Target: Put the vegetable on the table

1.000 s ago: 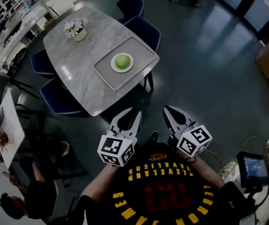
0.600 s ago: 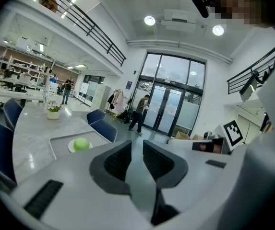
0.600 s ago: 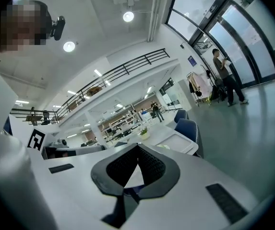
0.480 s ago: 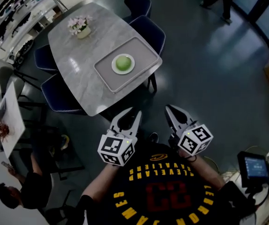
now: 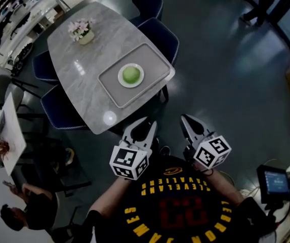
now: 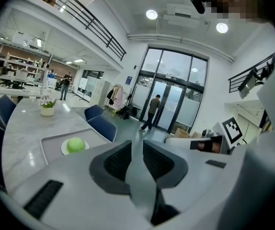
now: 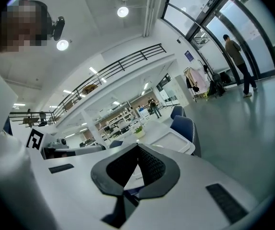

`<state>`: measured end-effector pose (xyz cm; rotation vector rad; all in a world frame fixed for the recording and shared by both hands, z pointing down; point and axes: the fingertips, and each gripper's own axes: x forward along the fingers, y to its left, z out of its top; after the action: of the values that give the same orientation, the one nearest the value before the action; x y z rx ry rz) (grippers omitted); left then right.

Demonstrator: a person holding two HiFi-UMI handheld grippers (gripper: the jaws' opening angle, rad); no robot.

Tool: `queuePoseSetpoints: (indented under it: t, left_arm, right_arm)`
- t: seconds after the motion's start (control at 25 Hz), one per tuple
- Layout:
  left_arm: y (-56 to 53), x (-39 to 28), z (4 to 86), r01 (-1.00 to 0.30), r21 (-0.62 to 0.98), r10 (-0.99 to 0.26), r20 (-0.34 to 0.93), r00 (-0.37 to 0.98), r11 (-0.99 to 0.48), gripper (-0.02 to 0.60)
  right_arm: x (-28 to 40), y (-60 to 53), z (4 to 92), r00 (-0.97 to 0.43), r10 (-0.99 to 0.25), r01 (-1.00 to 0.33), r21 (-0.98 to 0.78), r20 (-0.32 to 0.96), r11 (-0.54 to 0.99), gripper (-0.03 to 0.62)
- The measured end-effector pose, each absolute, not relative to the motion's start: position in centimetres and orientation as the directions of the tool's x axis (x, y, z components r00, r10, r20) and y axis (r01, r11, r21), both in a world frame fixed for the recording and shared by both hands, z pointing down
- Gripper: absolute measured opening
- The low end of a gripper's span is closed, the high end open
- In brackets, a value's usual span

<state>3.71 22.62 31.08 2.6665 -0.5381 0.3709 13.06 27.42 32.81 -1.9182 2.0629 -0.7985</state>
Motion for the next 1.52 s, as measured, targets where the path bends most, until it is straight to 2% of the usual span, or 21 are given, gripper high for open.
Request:
queuePoseSetpoints:
  t: [0.56,1.04,1.08,1.52]
  left_arm:
    - [10.5,7.4,31.2,-0.419,0.388,-0.319,0.296,0.9,-0.821,0.078]
    - [1.2,4.1,31.8,-0.498,0.428,-0.408,0.288,0.866,-0.754,0.077]
    - [0.9,4.0,31.7,-0.489,0.432,-0.403,0.279,0.871,-0.758,0.002]
    - [-1.9,3.2,33.4,-0.502,0.507,-0.408,0.292,0.865,-0.701,0.0]
  right_arm:
    - [17.3,15.5,32.1,-0.123,-0.962,-0.874,-0.486,0.245,-0.013,0.005]
    - [15.3,5.5,32.0,-0.214,-0.937,-0.871,-0.488,0.277,0.055,0.005]
    - [15.1,4.9,32.0,-0.223,-0.934,-0.871,-0.487,0.28,0.062,0.005]
    - [14.4,0.1,33.8,-0.318,-0.889,-0.854,-0.507,0.329,0.117,0.005]
